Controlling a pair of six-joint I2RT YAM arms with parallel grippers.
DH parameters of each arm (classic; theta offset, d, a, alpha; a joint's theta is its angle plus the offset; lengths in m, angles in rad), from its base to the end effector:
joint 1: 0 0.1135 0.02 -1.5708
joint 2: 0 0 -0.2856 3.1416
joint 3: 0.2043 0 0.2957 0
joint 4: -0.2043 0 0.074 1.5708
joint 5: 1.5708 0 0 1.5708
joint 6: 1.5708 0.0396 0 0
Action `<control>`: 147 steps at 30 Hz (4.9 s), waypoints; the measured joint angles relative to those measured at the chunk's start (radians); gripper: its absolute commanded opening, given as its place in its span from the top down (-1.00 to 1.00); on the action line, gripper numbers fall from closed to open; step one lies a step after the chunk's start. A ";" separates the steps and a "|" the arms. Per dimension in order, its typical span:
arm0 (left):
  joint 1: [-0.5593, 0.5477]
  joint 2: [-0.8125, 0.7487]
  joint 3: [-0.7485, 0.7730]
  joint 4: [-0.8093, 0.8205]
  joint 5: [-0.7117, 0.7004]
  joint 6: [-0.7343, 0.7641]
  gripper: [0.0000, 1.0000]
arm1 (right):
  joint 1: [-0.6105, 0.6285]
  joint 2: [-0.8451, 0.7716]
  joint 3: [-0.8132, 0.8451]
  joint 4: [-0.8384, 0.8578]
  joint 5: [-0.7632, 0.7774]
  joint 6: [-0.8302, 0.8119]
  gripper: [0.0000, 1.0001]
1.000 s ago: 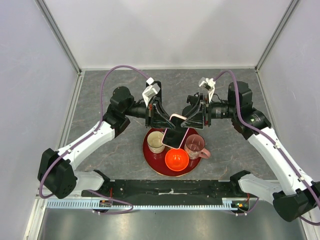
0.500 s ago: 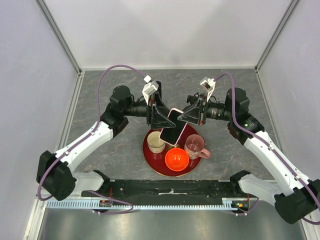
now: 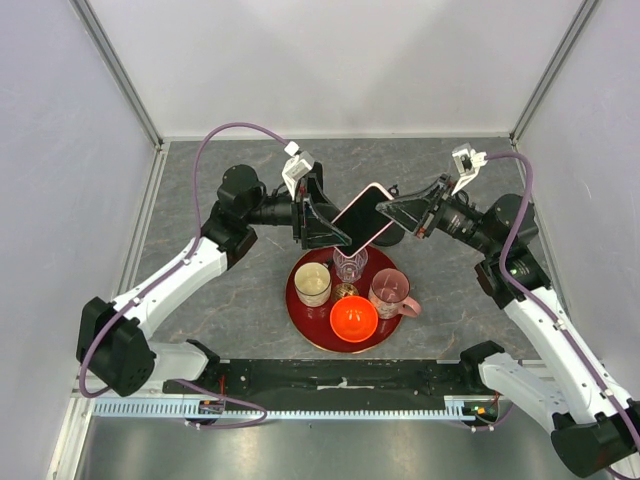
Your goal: Place the phone on the phone stand
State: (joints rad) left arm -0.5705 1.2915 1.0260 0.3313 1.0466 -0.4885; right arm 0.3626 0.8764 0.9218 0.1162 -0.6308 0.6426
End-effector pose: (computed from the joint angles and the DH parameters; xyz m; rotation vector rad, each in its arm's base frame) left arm 0.2592 -0.2071 0.3761 0.9959 1.4770 -1.5733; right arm 0.2052 0.1028 0.4231 -0.3523 1.5292 1.2490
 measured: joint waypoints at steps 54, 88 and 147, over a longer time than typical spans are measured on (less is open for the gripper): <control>-0.003 0.017 -0.008 0.061 0.107 -0.003 0.95 | -0.006 0.076 -0.010 0.074 -0.348 -0.104 0.31; -0.237 0.341 0.072 -0.028 -0.977 0.321 -0.07 | -0.007 -0.226 0.174 -0.744 0.834 -0.389 1.00; -0.046 0.555 0.308 -0.066 -0.388 0.727 -0.06 | -0.006 0.227 0.472 -0.740 0.573 -0.523 1.00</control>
State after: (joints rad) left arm -0.6167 1.8469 1.3338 0.2649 0.6590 0.2390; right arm 0.3561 1.1038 1.3941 -0.6243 -0.0574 0.1192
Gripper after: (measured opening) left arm 0.531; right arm 0.208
